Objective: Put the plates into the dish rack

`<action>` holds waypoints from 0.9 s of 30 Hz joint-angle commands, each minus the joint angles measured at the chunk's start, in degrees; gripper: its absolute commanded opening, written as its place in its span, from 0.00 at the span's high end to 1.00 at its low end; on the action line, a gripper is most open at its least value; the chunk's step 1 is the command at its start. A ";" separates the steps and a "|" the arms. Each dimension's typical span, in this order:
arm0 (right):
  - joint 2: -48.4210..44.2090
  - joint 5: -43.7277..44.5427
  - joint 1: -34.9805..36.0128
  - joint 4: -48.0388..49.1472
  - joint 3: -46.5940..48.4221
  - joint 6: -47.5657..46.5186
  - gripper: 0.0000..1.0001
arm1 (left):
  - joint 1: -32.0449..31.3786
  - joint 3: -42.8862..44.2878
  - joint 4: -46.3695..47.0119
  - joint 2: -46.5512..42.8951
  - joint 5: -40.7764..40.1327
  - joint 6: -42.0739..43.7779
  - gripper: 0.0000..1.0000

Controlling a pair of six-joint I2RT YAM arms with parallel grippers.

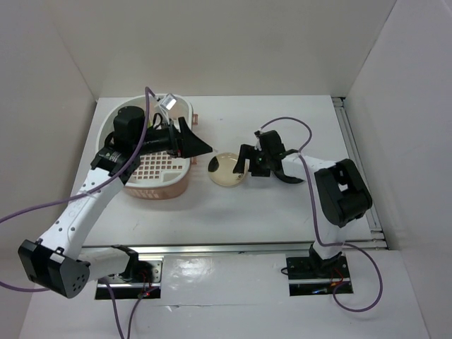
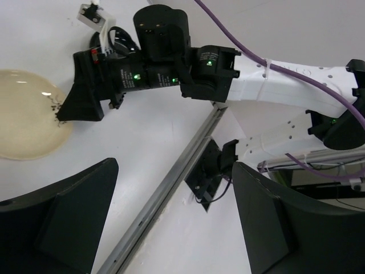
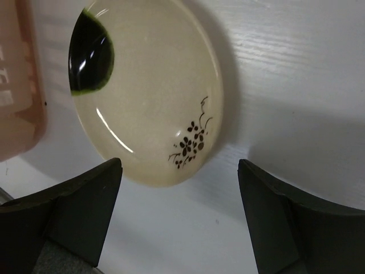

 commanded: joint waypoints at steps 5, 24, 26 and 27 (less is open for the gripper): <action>4.97 -4.16 -3.26 9.47 0.42 0.97 0.18 | -0.46 5.03 -4.59 -2.49 -7.15 5.21 0.07; 12.97 -8.29 -5.91 12.20 -1.69 2.03 0.72 | -0.46 8.20 -7.40 -0.38 -10.05 7.32 0.06; 13.59 -8.29 -6.43 11.67 -1.69 2.03 0.84 | -0.46 8.20 -7.40 -0.38 -10.57 7.32 0.05; 13.59 -8.29 -6.43 11.06 -1.69 2.03 0.90 | -0.46 8.20 -7.40 -0.38 -10.58 7.32 0.05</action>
